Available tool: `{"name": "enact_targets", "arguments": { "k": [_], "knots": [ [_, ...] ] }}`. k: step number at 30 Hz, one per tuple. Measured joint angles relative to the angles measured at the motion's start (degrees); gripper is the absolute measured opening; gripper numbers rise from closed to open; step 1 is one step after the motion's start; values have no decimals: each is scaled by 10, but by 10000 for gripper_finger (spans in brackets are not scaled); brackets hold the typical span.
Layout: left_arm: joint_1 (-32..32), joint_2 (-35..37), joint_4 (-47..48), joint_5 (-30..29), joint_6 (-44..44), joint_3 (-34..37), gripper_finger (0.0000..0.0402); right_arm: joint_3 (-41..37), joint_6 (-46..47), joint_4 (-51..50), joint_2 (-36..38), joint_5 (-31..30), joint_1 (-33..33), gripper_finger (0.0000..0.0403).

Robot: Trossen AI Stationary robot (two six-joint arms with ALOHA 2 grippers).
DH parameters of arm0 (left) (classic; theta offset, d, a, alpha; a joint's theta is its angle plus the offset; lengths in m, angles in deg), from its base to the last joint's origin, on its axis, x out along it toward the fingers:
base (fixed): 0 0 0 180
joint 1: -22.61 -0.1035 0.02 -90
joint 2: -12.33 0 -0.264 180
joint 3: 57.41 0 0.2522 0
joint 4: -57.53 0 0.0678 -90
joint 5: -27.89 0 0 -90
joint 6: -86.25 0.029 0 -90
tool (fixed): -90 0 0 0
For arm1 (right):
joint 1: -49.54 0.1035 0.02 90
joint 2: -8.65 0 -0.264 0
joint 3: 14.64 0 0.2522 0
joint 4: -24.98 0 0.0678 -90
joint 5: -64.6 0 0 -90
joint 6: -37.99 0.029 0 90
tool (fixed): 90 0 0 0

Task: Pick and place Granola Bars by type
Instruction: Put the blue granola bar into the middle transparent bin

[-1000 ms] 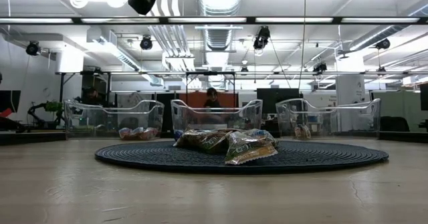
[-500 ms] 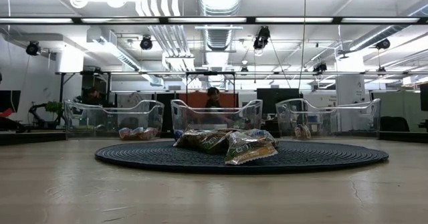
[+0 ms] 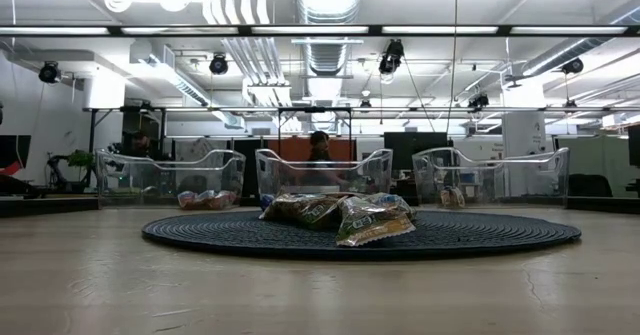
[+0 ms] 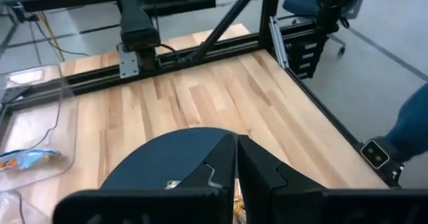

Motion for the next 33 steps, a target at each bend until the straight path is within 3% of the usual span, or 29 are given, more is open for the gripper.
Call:
{"name": "enact_targets", "arguments": {
  "k": [7,20,24,33],
  "knots": [
    [3,-19,-10,0,0,-7,0,0,0,0,0,0,0,8],
    [1,-47,-15,-2,-100,-6,0,0,0,0,-1,1,0,8],
    [1,-49,-14,-4,-96,-6,0,0,0,0,-1,1,0,8],
    [1,-49,-14,-38,-111,-6,15,0,0,0,-2,1,0,8]
  ]
}}
